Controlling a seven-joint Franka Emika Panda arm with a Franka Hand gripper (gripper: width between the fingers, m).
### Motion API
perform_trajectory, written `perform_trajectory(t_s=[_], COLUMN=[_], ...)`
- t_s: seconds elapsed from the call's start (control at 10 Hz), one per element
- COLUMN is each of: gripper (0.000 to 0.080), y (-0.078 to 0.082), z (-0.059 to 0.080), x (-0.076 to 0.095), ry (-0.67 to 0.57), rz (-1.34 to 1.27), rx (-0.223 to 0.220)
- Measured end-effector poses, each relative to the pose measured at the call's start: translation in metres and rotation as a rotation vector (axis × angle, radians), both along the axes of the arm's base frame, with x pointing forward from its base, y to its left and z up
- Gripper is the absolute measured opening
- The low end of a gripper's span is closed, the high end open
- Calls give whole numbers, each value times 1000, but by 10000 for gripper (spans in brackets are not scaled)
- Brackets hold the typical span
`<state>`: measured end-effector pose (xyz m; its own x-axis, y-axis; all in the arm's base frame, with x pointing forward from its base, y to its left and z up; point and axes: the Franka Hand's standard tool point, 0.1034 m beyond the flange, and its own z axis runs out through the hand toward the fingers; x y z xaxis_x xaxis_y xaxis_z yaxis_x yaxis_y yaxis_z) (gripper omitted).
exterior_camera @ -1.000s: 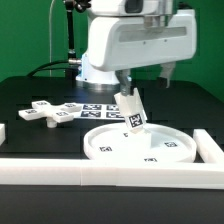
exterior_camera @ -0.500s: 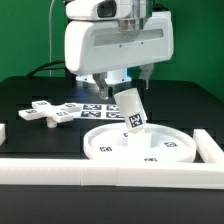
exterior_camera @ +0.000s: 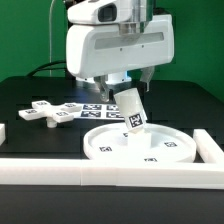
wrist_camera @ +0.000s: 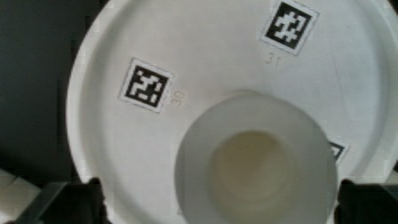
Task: Assemble round table
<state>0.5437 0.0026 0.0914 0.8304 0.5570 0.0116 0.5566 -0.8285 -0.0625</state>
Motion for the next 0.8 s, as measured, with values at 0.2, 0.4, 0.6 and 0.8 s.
perform_trajectory(t_s=[0.2, 0.4, 0.6, 0.8], gripper=[649, 649, 649, 649], y=[1, 5, 6, 7], z=[-4, -8, -12, -13], x=[-4, -9, -11, -11], ry=[3, 12, 15, 16], rz=[0, 5, 8, 10], rx=[-1, 0, 1, 1])
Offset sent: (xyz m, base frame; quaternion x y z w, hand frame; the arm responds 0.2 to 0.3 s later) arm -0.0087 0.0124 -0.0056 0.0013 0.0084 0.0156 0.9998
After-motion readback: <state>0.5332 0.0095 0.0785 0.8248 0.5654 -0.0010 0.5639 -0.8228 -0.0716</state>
